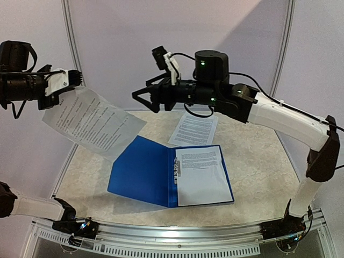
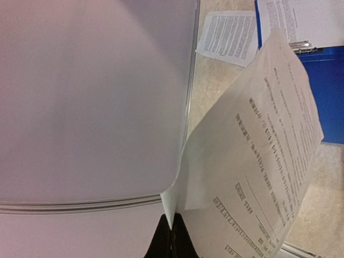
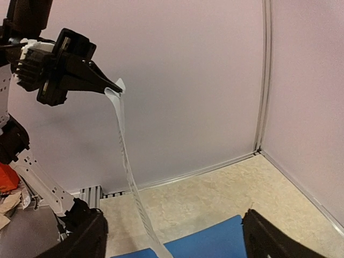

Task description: Put the files into the folder

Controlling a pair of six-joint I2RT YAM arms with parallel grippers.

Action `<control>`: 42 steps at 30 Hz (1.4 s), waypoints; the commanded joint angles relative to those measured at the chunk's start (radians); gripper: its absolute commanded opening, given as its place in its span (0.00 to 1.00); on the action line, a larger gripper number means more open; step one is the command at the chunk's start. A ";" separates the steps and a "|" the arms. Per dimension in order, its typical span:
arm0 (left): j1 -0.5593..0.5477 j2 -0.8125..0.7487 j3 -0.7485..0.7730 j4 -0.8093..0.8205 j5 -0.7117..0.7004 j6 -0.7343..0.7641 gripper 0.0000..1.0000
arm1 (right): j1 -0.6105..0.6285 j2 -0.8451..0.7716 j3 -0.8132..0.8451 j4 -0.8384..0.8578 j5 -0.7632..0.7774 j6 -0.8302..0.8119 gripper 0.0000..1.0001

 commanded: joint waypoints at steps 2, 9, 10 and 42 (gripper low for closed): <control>-0.093 0.056 0.009 -0.232 -0.037 -0.031 0.00 | 0.069 0.150 0.158 -0.118 0.004 -0.082 0.99; -0.177 0.101 -0.017 -0.234 -0.040 -0.070 0.00 | 0.075 0.254 0.249 -0.162 -0.104 -0.066 0.95; -0.187 0.106 -0.029 -0.228 -0.058 -0.076 0.00 | 0.079 0.267 0.273 -0.190 -0.108 -0.068 0.91; -0.139 0.169 0.004 -0.279 0.602 -0.406 1.00 | 0.096 -0.073 -0.114 -0.228 0.143 -0.527 0.00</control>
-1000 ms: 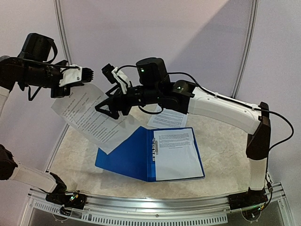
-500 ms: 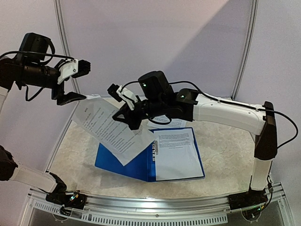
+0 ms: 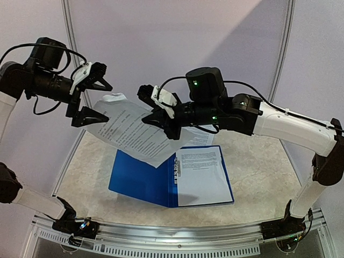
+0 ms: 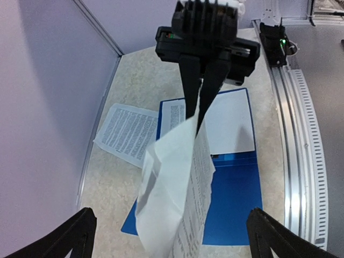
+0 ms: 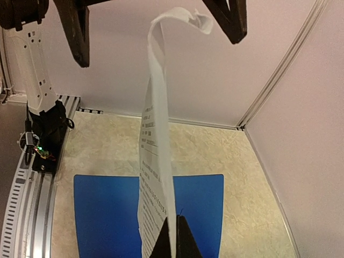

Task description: Put the files into the folder

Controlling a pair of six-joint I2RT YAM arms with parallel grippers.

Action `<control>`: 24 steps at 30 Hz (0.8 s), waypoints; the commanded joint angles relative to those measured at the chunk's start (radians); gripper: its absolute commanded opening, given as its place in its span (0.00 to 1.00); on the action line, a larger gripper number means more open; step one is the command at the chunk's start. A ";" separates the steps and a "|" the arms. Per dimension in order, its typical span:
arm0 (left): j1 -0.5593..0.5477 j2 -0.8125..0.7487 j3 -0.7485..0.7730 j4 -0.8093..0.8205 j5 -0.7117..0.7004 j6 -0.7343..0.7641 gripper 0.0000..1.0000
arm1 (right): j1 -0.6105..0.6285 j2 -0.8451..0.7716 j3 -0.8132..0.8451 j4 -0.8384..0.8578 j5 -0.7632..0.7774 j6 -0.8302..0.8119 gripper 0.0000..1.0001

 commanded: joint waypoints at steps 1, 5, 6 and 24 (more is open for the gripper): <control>-0.018 0.044 0.012 -0.266 0.086 -0.061 1.00 | 0.015 0.002 0.009 -0.031 0.070 -0.072 0.00; -0.050 0.076 0.014 -0.336 0.167 -0.058 0.81 | 0.015 0.002 0.009 -0.020 0.101 -0.081 0.00; -0.059 0.083 0.019 -0.347 0.182 -0.061 0.68 | 0.016 0.002 0.009 -0.016 0.107 -0.085 0.00; -0.061 -0.010 0.086 -0.148 -0.104 -0.129 0.00 | 0.008 -0.003 -0.014 -0.050 0.251 -0.030 0.00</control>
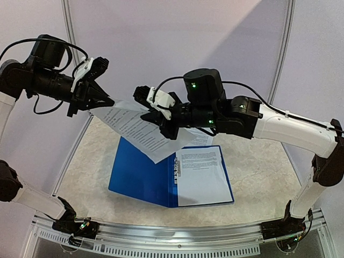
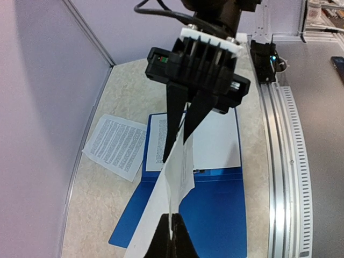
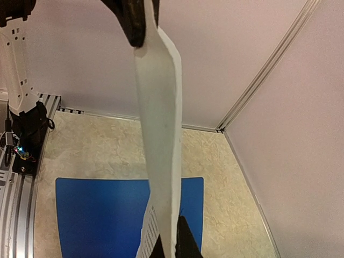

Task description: Put the files into the folder

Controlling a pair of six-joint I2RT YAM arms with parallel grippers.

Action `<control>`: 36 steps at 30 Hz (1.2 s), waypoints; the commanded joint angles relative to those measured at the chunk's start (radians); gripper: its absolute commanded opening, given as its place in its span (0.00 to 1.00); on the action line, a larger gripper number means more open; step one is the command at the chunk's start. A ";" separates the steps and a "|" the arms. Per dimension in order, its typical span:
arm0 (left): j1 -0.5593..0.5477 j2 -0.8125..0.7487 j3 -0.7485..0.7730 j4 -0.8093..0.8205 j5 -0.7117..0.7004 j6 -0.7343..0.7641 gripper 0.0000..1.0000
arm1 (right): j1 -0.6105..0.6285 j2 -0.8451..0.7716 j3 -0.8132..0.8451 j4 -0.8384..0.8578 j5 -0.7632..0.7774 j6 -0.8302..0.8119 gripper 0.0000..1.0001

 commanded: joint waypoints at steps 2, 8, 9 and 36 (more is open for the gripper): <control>-0.002 -0.030 0.062 -0.144 -0.137 -0.021 0.00 | -0.028 0.000 -0.016 -0.085 0.092 0.061 0.00; -0.037 -0.008 0.017 -0.184 -0.128 0.028 0.00 | -0.029 0.016 0.011 -0.085 -0.019 0.100 0.30; -0.052 0.000 0.016 -0.193 -0.133 0.036 0.00 | -0.028 0.024 0.034 -0.098 -0.035 0.101 0.41; -0.164 0.045 0.155 -0.116 -0.466 0.059 0.27 | -0.049 0.079 0.131 -0.236 -0.172 0.292 0.00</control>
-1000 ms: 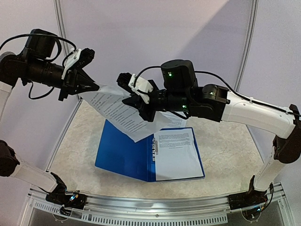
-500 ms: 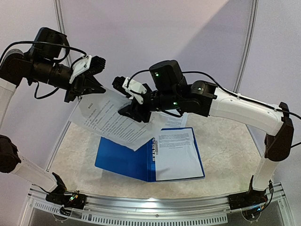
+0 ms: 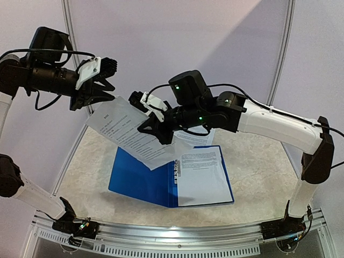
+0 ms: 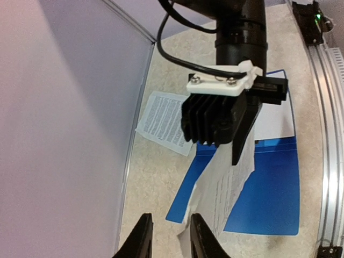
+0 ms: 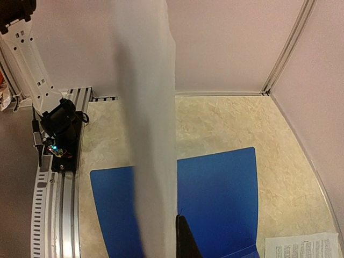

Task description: Put the files into the folder

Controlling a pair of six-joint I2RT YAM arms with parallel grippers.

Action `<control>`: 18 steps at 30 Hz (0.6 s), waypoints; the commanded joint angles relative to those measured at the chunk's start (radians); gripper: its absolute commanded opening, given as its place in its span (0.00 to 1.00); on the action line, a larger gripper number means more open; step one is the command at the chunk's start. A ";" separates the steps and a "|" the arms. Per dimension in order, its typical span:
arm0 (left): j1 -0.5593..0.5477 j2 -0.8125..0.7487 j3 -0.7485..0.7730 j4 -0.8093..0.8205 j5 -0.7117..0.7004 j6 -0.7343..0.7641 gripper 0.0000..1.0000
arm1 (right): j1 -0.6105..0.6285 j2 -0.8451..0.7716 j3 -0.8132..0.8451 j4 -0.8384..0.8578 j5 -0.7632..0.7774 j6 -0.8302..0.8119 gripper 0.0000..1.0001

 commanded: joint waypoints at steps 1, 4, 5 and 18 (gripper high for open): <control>-0.005 -0.004 0.049 -0.091 -0.126 -0.045 0.27 | -0.022 -0.061 -0.021 -0.057 -0.008 0.108 0.00; 0.035 -0.015 0.053 -0.040 -0.179 -0.091 0.33 | -0.061 -0.088 -0.038 -0.086 0.006 0.194 0.00; 0.058 -0.020 0.046 -0.027 -0.184 -0.108 0.38 | -0.082 -0.102 -0.050 -0.095 0.011 0.246 0.00; 0.501 -0.054 -0.480 0.266 0.062 -0.545 1.00 | -0.604 -0.392 -0.597 -0.007 -0.295 0.952 0.00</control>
